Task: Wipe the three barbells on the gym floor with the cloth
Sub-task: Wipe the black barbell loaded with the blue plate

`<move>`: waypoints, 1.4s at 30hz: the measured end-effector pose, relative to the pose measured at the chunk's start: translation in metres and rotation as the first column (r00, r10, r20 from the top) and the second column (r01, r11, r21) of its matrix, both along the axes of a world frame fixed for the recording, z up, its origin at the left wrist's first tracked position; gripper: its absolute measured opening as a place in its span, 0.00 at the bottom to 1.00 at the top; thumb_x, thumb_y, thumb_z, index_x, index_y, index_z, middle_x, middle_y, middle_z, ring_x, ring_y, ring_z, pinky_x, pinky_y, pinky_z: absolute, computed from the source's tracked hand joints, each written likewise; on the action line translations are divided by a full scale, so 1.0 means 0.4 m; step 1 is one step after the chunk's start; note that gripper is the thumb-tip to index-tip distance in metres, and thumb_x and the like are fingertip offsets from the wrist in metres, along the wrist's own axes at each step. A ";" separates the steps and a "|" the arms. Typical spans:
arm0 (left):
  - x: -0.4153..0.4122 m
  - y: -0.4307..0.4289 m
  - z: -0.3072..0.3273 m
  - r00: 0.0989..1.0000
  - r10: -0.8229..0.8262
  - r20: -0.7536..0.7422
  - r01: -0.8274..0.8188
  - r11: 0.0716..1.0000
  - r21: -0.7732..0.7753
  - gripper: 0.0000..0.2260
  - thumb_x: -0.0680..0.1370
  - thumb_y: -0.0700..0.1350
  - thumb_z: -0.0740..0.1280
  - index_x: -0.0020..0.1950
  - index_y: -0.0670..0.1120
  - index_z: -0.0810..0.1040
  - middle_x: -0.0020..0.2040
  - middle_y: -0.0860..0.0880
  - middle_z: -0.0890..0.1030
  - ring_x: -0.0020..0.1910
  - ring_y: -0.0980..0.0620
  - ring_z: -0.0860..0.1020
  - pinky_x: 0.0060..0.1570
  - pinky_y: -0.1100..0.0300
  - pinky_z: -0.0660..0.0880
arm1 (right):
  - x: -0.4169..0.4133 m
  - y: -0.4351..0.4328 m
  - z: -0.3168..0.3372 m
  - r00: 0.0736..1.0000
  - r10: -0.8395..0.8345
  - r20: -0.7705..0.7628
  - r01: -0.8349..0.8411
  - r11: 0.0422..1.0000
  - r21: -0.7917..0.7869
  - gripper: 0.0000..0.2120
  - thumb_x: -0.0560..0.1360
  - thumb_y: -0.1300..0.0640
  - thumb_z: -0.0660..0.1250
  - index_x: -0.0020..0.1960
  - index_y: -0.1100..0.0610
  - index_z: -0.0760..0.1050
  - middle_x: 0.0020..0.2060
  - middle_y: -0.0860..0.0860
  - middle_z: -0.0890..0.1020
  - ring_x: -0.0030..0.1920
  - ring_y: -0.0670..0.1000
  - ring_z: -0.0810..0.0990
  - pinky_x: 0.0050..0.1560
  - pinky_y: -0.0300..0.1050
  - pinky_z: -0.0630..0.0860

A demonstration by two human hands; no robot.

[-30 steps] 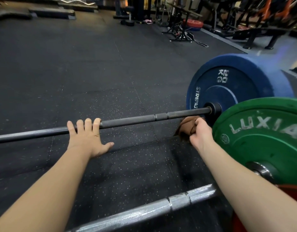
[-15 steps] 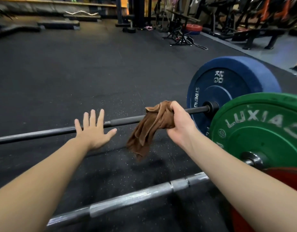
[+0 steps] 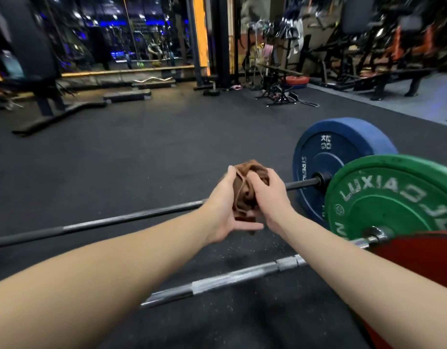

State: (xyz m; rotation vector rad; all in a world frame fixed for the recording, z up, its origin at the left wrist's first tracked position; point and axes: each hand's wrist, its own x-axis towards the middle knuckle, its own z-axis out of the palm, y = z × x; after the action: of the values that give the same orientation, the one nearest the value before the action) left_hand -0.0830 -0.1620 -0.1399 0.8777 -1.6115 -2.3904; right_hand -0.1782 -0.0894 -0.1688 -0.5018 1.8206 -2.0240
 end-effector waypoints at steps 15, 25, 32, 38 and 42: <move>0.027 0.019 -0.155 0.992 0.120 0.035 -0.115 0.985 -0.130 0.26 0.72 0.63 0.74 0.67 0.61 0.73 0.61 0.49 0.83 0.54 0.47 0.82 0.49 0.51 0.81 | 0.077 0.058 -0.071 0.906 0.114 0.407 0.026 0.946 -0.324 0.09 0.80 0.67 0.63 0.54 0.62 0.81 0.49 0.57 0.87 0.50 0.53 0.87 0.49 0.46 0.83; -0.059 -0.037 -0.186 0.934 0.349 -0.075 -0.356 0.903 -0.240 0.08 0.77 0.38 0.68 0.55 0.43 0.79 0.50 0.42 0.85 0.49 0.45 0.84 0.51 0.51 0.81 | 0.020 0.050 -0.177 0.994 -0.010 0.105 -0.010 0.981 0.191 0.18 0.71 0.38 0.72 0.55 0.45 0.76 0.60 0.50 0.78 0.54 0.47 0.80 0.57 0.51 0.79; -0.130 -0.051 -0.179 0.945 0.314 -0.097 -0.321 0.945 -0.069 0.13 0.75 0.41 0.66 0.59 0.43 0.72 0.50 0.38 0.81 0.44 0.44 0.83 0.40 0.53 0.81 | -0.026 0.036 -0.235 0.602 0.410 0.685 -0.382 0.902 -0.204 0.41 0.69 0.19 0.55 0.65 0.47 0.81 0.65 0.57 0.81 0.67 0.67 0.75 0.60 0.84 0.64; -0.149 -0.045 -0.221 0.945 0.248 0.212 0.069 0.483 -0.873 0.10 0.80 0.48 0.64 0.57 0.45 0.70 0.53 0.47 0.76 0.54 0.44 0.75 0.53 0.52 0.73 | -0.043 0.020 -0.215 0.673 0.282 0.683 -0.088 0.948 -0.306 0.27 0.82 0.36 0.57 0.64 0.57 0.80 0.58 0.59 0.85 0.58 0.59 0.84 0.61 0.65 0.78; -0.150 -0.035 -0.252 0.908 0.220 0.357 0.324 0.173 -0.930 0.10 0.82 0.55 0.58 0.57 0.49 0.69 0.62 0.46 0.66 0.63 0.42 0.64 0.63 0.46 0.64 | -0.088 0.028 -0.208 0.822 0.091 0.562 -0.054 0.995 -0.081 0.13 0.80 0.50 0.69 0.60 0.57 0.80 0.51 0.58 0.87 0.55 0.58 0.85 0.55 0.58 0.82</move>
State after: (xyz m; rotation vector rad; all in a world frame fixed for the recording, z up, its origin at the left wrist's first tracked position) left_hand -0.1429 -0.1758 -0.2407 0.9545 -2.7458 -0.5358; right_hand -0.2134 -0.0782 -0.2521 0.0310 1.3540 -1.9085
